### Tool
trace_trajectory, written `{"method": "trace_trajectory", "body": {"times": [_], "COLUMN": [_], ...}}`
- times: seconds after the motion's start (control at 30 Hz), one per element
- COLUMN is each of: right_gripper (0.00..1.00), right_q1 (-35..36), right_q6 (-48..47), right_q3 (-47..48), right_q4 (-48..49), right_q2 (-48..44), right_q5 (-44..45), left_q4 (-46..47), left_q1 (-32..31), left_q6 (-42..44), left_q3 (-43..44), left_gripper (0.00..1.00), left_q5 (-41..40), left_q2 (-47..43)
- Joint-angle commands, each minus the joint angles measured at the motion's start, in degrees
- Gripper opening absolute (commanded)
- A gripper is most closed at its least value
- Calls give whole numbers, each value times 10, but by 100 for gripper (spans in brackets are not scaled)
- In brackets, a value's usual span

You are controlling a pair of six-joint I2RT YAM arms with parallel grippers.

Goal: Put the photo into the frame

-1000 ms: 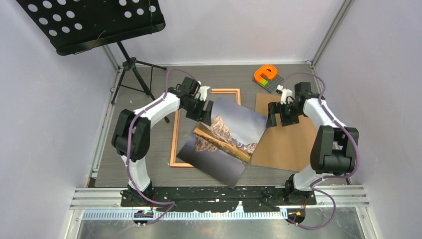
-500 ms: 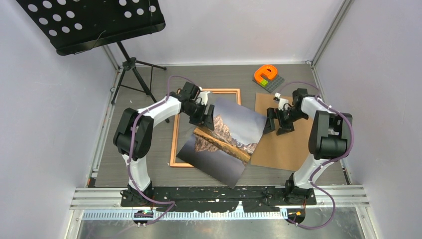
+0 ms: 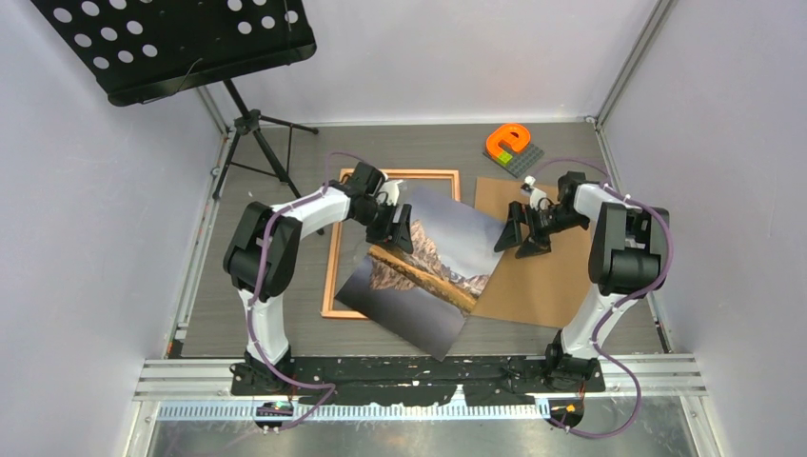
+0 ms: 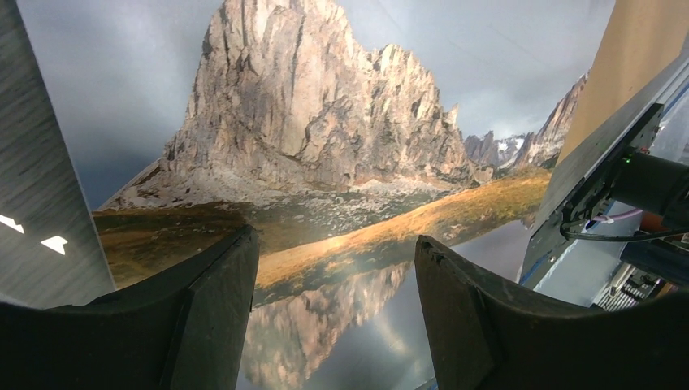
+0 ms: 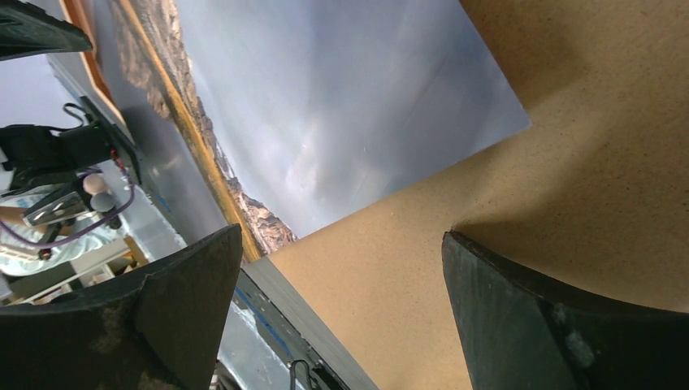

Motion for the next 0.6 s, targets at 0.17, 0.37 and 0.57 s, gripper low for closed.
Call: {"method": "trace_trajectory", "body": {"times": [0.17, 0.37, 0.57], "right_gripper": [100, 97, 94], "right_q1": [1, -7, -9], "right_q6": [-6, -4, -4], "right_q3": [-1, 6, 11], "right_q4": [27, 39, 49], "right_q2": [46, 61, 75], "right_q5": [-54, -83, -118], "left_q4": [37, 41, 42], "left_q1": [0, 0, -1], "left_q6": [-12, -14, -14], "left_q3": [-5, -8, -9], "left_gripper": [69, 69, 69], "left_q5": [24, 26, 27], "left_q2": [2, -2, -3]}}
